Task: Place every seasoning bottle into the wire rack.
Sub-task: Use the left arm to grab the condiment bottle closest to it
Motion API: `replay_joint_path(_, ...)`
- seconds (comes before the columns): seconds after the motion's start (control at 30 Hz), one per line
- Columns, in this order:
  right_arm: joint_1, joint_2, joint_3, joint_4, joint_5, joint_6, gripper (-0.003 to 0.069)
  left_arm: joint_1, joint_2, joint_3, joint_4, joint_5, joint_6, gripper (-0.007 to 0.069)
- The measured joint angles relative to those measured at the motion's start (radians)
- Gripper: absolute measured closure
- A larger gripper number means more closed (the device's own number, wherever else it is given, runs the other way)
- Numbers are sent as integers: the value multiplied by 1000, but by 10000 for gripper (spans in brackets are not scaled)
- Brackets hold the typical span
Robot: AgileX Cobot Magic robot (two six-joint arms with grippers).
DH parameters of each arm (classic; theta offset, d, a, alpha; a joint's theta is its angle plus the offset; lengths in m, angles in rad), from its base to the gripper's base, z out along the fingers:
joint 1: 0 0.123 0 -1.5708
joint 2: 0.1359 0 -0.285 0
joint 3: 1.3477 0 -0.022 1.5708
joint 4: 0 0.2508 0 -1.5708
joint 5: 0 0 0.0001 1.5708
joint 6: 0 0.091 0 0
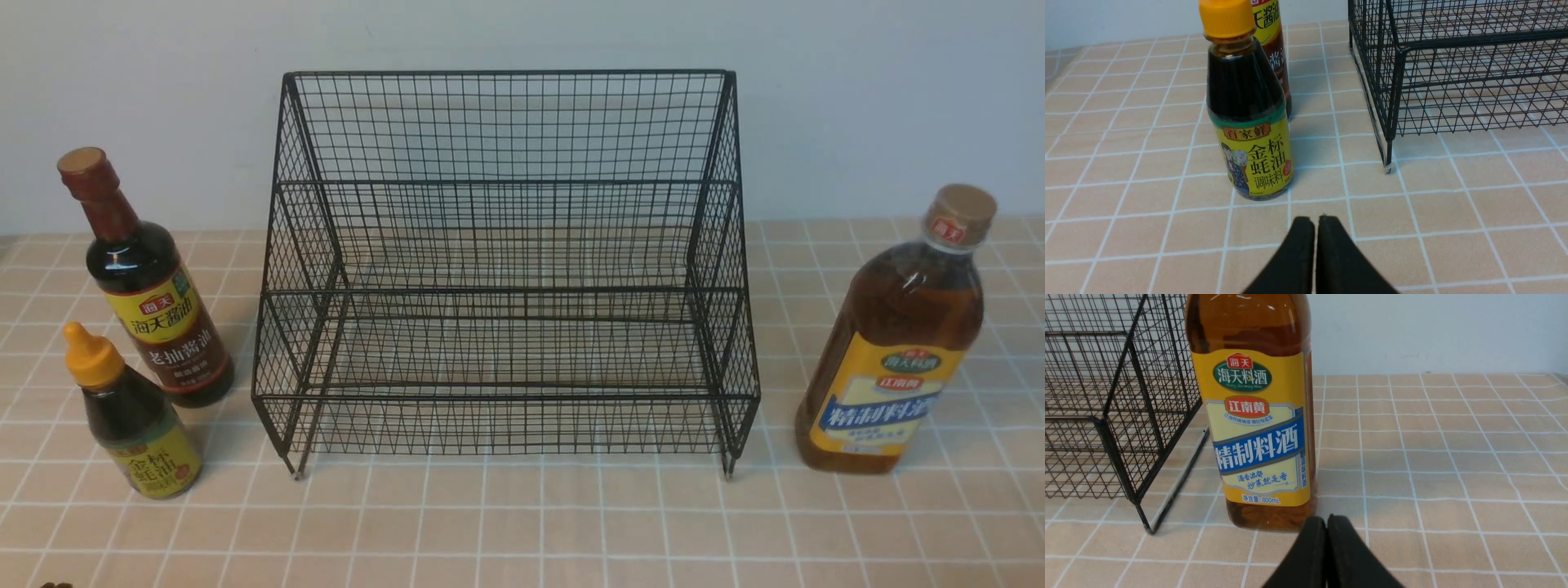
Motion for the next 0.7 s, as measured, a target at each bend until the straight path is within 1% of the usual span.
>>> replay_joint_path(0.03,0,0,0,0,0,0,673,0,0,0,-8,-4,0,631)
replay_joint_path(0.1,0,0,0,0,0,0,673,0,0,2,-154,-100,-57,631)
replay_joint_path(0.13,0,0,0,0,0,0,673,0,0,2,-190,-140,-62,631)
replay_joint_path(0.17,0,0,0,0,0,0,673,0,0,2,-244,-214,-67,631)
replay_joint_path(0.3,0,0,0,0,0,0,673,0,0,2,-321,-350,-73,631)
replay_joint_path(0.33,0,0,0,0,0,0,673,0,0,2,-340,-425,-71,631)
replay_joint_path(0.37,0,0,0,0,0,0,673,0,0,2,-352,-542,-60,631)
replay_joint_path(0.4,0,0,0,0,0,0,673,0,0,2,-356,-603,-49,631)
replay_joint_path(0.43,0,0,0,0,0,0,673,0,0,2,-356,-617,-46,631)
replay_joint_path(0.47,0,0,0,0,0,0,673,0,0,2,-361,-714,-14,631)
replay_joint_path(0.5,0,0,0,0,0,0,673,0,6,0,-364,-750,22,631)
replay_joint_path(0.53,0,0,0,0,0,0,673,0,12,-2,-365,-751,33,631)
replay_joint_path(0.6,0,0,0,0,0,0,673,0,79,-36,-366,-695,111,631)
replay_joint_path(0.63,0,0,0,0,0,0,673,0,146,-66,-365,-651,184,631)
replay_joint_path(0.7,0,0,0,0,0,0,673,0,263,-102,-364,-624,270,631)
